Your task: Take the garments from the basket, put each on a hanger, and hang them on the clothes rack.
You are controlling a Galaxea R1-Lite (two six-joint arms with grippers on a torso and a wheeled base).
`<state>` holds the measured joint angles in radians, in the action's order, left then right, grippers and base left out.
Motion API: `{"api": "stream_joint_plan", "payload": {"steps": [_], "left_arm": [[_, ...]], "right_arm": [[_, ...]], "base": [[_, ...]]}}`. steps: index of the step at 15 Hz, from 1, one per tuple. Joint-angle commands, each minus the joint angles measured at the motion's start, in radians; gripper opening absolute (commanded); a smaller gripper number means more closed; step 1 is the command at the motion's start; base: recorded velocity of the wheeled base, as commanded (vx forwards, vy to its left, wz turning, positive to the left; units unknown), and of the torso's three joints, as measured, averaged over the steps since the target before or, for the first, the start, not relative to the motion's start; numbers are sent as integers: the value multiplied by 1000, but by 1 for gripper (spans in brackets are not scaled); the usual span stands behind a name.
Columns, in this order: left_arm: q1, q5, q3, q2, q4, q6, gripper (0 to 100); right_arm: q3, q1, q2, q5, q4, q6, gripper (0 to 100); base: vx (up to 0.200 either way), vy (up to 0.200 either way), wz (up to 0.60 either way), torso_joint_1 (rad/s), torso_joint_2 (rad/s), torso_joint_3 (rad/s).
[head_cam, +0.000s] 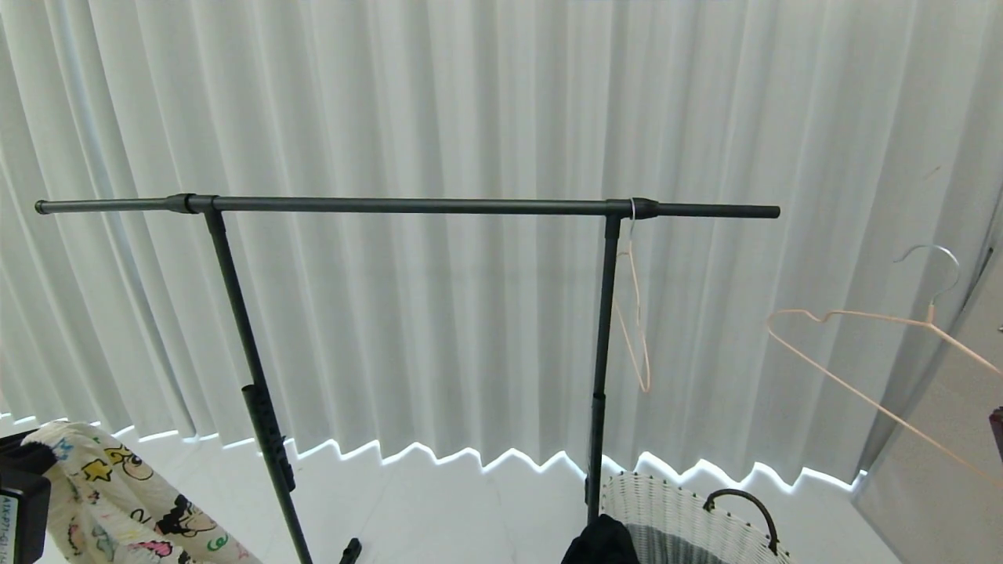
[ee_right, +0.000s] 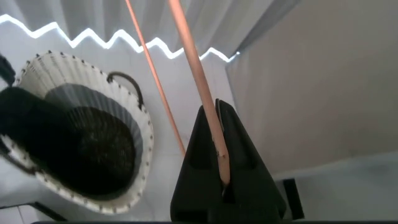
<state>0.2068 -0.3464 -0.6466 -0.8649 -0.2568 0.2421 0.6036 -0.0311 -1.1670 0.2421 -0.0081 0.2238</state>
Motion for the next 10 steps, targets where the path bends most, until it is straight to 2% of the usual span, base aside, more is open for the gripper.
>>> {"api": "stream_joint_plan", "payload": {"steps": [1, 8, 10], "left_arm": [[0, 0, 12, -3, 22, 3, 0], [0, 0, 44, -5, 39, 0, 0], [0, -2, 44, -2, 39, 2, 0]], "right_arm": [[-39, 0, 90, -1, 13, 3, 0], [-41, 2, 138, -10, 45, 22, 0], [-41, 17, 139, -10, 45, 22, 0]], "base": [[-200, 0, 0, -7, -2, 12], [-200, 0, 0, 2, 0, 1], [0, 0, 0, 0, 0, 0]]}}
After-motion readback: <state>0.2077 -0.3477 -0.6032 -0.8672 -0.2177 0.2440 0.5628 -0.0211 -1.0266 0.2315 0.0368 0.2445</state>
